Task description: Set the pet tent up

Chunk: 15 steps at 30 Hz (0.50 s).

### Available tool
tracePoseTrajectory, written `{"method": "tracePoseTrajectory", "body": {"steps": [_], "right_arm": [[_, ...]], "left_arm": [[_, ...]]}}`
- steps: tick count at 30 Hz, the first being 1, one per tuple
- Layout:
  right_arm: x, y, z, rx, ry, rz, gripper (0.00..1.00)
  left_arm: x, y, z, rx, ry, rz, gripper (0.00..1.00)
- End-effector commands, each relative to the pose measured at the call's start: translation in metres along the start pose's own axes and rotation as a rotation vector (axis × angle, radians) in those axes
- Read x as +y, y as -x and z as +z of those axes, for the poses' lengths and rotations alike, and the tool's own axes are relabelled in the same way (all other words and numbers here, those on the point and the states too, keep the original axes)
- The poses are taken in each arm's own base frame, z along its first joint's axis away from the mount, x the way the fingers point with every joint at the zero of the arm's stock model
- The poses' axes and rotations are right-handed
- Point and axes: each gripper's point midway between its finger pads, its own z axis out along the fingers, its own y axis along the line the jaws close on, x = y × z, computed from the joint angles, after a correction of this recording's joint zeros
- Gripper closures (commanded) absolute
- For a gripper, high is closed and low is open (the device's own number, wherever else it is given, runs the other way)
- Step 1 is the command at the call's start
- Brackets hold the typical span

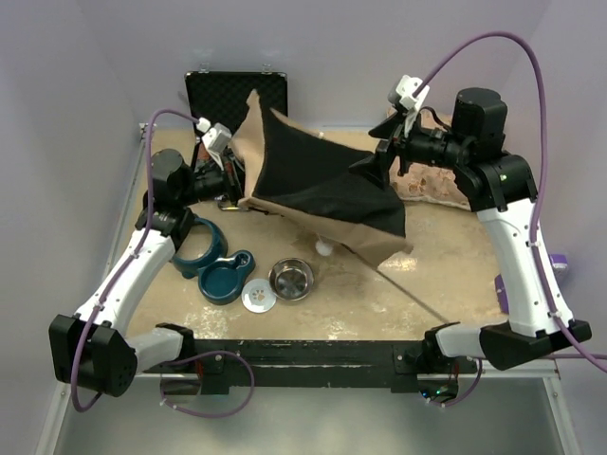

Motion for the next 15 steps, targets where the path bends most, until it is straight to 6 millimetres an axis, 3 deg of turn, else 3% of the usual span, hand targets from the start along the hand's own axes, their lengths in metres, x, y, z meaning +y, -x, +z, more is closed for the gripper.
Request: {"method": "tracePoseTrajectory", "body": {"steps": [1, 6, 11, 15], "right_arm": [[-0.008, -0.009, 0.0, 0.029, -0.044, 0.001, 0.02], [-0.052, -0.032, 0.003, 0.106, -0.248, 0.08, 0.01], [-0.115, -0.08, -0.009, 0.173, -0.45, 0.265, 0.02], [-0.142, -0.122, -0.006, 0.215, -0.501, 0.393, 0.03]], "left_arm": [[-0.009, 0.014, -0.003, -0.01, -0.025, 0.108, 1.0], [0.028, -0.017, -0.017, 0.137, 0.115, 0.078, 1.0], [0.069, -0.038, -0.053, 0.198, 0.306, 0.036, 1.0], [0.089, -0.05, -0.077, 0.259, 0.424, 0.041, 0.75]]}}
